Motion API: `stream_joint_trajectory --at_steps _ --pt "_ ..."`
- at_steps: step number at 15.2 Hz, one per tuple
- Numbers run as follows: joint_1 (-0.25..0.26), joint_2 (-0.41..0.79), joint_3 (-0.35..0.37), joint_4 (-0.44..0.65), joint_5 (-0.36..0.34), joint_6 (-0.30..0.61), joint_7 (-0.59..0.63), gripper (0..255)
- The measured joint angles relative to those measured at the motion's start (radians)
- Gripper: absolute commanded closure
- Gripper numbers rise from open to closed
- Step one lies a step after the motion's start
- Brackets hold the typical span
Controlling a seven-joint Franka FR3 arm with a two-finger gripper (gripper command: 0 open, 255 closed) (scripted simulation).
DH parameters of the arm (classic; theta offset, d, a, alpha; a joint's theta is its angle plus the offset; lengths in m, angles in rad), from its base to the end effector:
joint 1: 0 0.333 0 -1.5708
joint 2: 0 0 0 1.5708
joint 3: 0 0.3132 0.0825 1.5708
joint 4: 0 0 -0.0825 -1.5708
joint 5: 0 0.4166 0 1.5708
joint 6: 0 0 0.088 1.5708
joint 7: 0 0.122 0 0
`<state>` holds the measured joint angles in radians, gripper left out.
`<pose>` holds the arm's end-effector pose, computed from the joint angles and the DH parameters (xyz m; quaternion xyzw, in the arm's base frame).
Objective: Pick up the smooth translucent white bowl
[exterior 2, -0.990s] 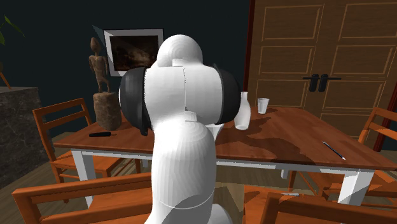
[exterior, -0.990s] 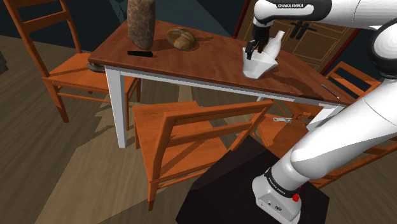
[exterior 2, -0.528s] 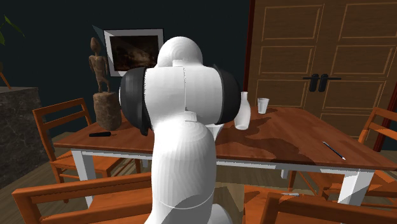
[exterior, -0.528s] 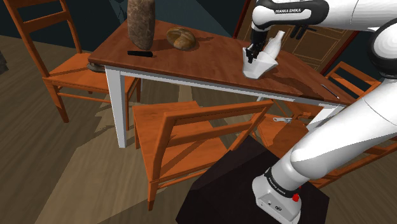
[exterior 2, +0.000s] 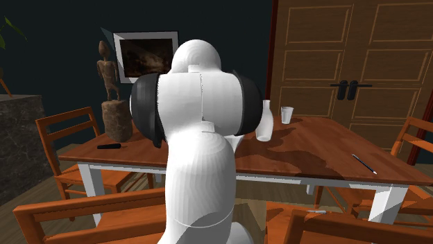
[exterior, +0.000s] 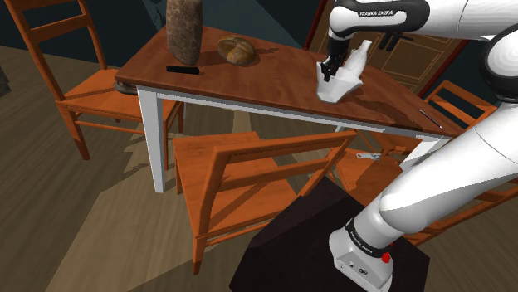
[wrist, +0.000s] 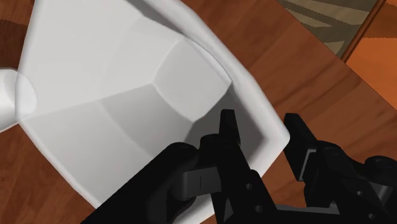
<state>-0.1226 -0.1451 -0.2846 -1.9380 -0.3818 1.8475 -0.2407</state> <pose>0.4962 -0.2588 0.5283 0.9856 -0.0338 -0.0283 0.1632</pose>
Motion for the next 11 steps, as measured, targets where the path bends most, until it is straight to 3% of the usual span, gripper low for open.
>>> stream_joint_trajectory --at_steps 11 --pt "0.004 0.011 0.005 0.148 0.015 -0.132 -0.044 255"
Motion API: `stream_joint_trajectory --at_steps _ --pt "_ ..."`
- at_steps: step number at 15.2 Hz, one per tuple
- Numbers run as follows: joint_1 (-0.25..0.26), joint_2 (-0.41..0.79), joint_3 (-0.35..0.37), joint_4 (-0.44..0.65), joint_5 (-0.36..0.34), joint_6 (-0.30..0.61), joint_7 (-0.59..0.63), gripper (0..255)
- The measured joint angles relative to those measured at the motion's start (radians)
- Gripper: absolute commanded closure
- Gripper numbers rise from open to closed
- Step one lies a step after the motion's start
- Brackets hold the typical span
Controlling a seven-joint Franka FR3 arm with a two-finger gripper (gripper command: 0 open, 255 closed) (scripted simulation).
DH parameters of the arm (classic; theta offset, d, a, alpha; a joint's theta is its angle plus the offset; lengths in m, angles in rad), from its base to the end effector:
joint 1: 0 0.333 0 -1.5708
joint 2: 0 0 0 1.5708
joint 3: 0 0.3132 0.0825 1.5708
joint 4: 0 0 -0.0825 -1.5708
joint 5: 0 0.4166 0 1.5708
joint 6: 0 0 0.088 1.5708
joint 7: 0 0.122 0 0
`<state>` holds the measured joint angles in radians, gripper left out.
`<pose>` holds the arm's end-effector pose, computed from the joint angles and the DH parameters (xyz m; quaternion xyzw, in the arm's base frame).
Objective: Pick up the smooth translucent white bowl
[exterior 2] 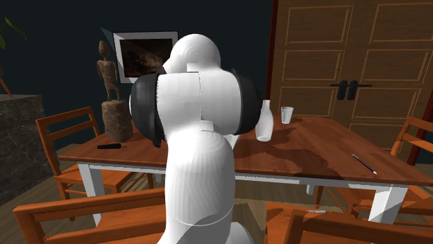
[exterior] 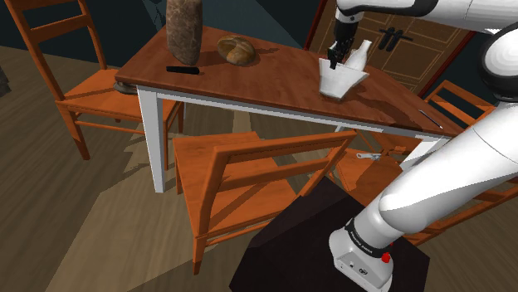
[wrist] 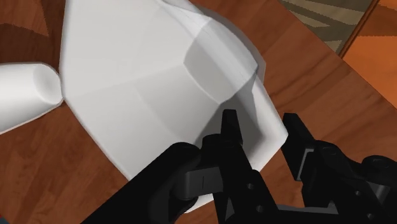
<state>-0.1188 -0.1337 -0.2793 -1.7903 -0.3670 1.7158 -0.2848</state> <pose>0.4974 -0.2599 0.5870 0.9857 -0.0337 -0.0290 0.1628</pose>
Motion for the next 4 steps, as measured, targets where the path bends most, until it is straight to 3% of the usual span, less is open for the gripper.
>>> stream_joint_trajectory --at_steps 4 --pt "0.002 0.004 0.002 0.051 0.003 -0.045 -0.013 255"
